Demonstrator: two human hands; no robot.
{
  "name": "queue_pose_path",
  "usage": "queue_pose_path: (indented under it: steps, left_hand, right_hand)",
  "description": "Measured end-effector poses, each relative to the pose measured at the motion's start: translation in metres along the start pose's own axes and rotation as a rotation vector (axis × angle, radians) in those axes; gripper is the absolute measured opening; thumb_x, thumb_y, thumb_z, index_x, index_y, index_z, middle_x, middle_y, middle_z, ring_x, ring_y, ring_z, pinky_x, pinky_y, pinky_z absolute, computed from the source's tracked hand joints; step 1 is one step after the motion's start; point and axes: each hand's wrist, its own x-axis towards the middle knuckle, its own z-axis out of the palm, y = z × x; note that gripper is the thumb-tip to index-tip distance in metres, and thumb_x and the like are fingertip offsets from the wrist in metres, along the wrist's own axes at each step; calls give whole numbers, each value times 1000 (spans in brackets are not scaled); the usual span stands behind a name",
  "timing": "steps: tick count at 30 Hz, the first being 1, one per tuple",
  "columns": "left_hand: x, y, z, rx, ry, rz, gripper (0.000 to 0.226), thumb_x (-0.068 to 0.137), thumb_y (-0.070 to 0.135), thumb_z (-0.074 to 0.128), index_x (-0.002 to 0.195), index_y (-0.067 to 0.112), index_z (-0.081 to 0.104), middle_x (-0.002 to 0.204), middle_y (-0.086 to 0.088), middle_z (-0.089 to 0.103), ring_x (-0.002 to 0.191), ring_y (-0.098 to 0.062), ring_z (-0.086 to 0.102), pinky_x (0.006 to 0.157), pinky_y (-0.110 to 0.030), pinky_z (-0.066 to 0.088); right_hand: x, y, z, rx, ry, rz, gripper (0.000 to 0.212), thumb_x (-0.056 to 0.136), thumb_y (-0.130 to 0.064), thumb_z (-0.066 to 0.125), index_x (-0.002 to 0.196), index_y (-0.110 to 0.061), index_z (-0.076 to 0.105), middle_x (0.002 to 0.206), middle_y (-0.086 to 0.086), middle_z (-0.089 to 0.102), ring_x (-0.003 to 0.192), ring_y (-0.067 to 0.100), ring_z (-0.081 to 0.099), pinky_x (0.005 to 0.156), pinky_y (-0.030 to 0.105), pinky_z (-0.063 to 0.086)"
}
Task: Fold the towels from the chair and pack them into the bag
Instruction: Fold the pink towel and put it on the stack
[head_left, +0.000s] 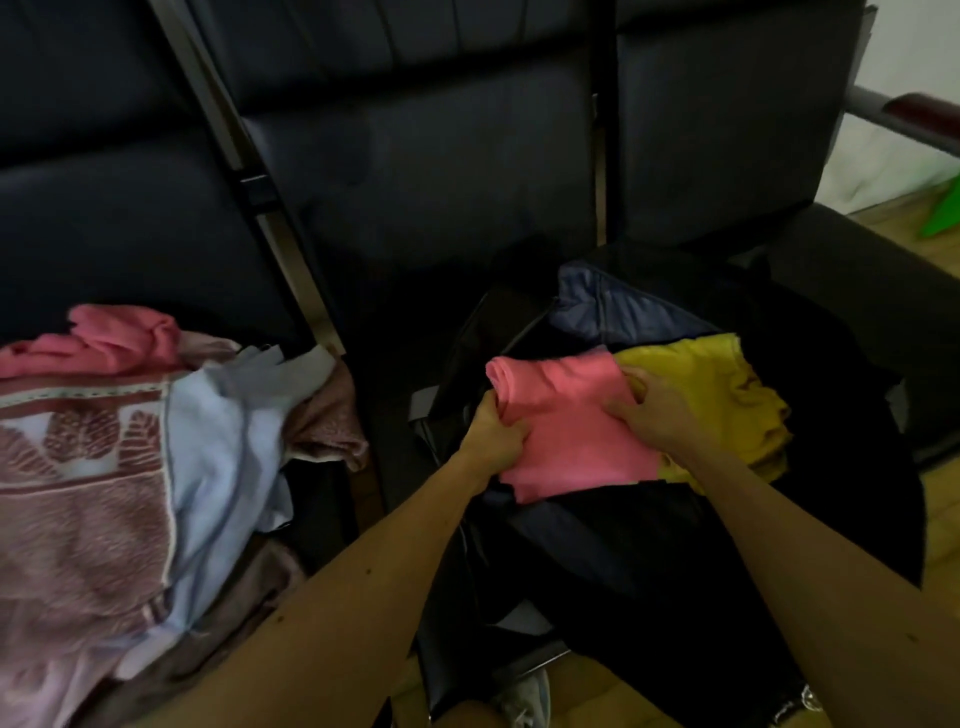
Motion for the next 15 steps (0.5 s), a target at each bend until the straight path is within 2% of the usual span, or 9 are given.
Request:
queue_pose_path:
  steps: [2, 5, 7, 9, 11, 13, 15]
  left_hand:
    - [-7, 7, -1, 43, -6, -27, 65, 91, 4, 62, 149, 7, 33, 144, -14, 49, 129, -29, 51, 106, -34, 43]
    - [-26, 25, -1, 176, -62, -35, 79, 92, 14, 60, 157, 14, 16, 148, -12, 46, 130, -31, 50, 104, -33, 42]
    - [-44, 41, -3, 236, -104, 5, 79, 94, 19, 60, 158, 17, 14, 147, -10, 47, 129, -30, 51, 100, -30, 42]
    - [-64, 54, -16, 280, -91, 84, 68, 94, 24, 62, 153, 18, 31, 141, -7, 52, 125, -27, 54, 97, -27, 43]
    - [-88, 64, -39, 274, -47, 203, 50, 92, 26, 66, 139, 21, 51, 126, -3, 63, 111, -22, 62, 92, -28, 49]
    - [-120, 67, -73, 198, -6, 323, 28, 91, 22, 67, 119, 22, 65, 100, 0, 70, 88, -16, 67, 79, -29, 55]
    - [-160, 61, -107, 101, 12, 395, 9, 94, 16, 66, 102, 19, 70, 84, -1, 72, 70, -10, 68, 61, -21, 52]
  right_hand:
    - [-7, -5, 0, -40, 18, 8, 51, 88, -10, 71, 135, -3, 53, 126, 14, 63, 117, 30, 58, 89, 25, 39]
    - [-21, -13, -7, -64, 35, 63, 44, 92, -17, 68, 131, 0, 56, 122, 18, 64, 113, 36, 59, 87, 34, 43]
    - [-35, -24, -15, -61, 45, 99, 38, 92, -20, 68, 124, -1, 61, 116, 17, 65, 107, 36, 61, 84, 38, 47]
    - [-53, -40, -20, -25, 78, 67, 28, 91, -17, 68, 114, -3, 67, 113, 15, 68, 104, 29, 63, 85, 36, 50]
    - [-76, -64, -19, 26, 118, -33, 21, 89, -13, 70, 108, -6, 71, 108, 9, 71, 100, 19, 64, 87, 29, 48]
    - [-111, -97, -11, 98, 130, -131, 11, 88, -13, 71, 99, -14, 72, 95, -2, 71, 88, 5, 64, 81, 19, 45]
    - [-153, -131, 4, 206, 89, -179, 5, 89, -15, 70, 91, -20, 69, 86, -12, 69, 77, -7, 62, 74, 12, 45]
